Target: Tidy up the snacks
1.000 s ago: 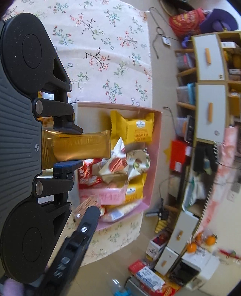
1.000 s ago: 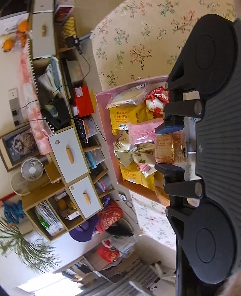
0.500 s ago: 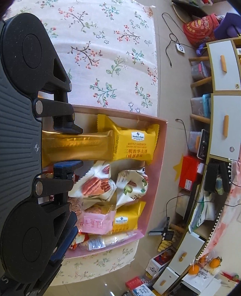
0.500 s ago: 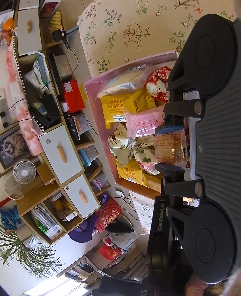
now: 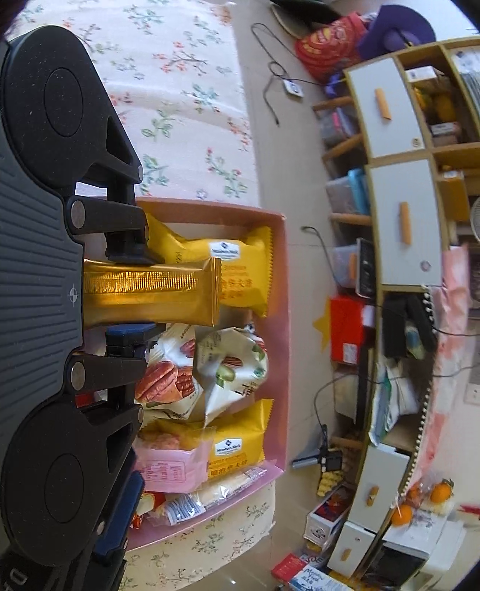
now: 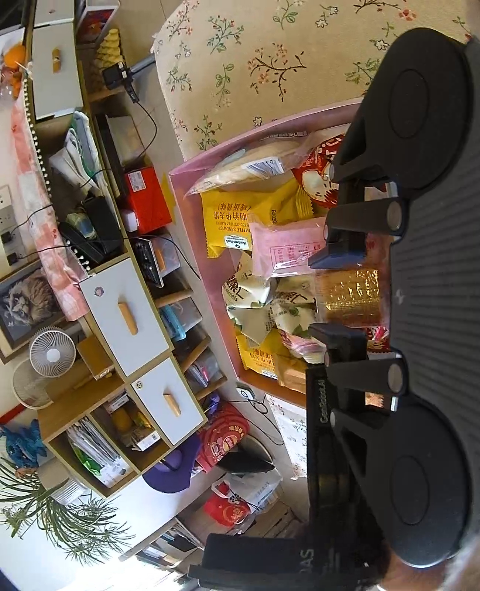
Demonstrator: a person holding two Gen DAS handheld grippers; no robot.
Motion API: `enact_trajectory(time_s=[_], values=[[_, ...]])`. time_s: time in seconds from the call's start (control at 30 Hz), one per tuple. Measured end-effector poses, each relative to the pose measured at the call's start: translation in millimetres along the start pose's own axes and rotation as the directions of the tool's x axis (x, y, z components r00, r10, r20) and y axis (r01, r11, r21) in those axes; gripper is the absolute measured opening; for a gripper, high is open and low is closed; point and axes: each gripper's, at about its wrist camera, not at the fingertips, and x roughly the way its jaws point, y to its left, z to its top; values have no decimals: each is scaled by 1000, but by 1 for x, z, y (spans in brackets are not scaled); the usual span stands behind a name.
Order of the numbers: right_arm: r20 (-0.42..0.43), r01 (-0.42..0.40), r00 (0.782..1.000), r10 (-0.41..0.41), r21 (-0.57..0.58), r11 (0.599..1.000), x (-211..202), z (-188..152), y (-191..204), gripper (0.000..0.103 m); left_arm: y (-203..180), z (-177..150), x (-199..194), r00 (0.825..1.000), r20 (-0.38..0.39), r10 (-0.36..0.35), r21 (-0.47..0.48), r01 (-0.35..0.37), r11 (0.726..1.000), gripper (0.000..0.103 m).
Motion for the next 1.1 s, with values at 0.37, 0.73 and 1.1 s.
enact_trajectory(time_s=[0.37, 0.73, 1.1], values=[[2, -1, 1000, 1, -3, 1000, -2, 1, -1, 31, 5, -10, -5, 999, 28, -23, 7, 23, 1000, 37], [7, -7, 1000, 7, -20, 1000, -19, 2, 0, 53, 11, -23, -39, 999, 40, -36, 4, 36, 999, 66], [10, 32, 999, -31, -97, 995, -53, -8, 3, 83, 17, -59, -85, 997, 66, -40, 18, 39, 999, 86]])
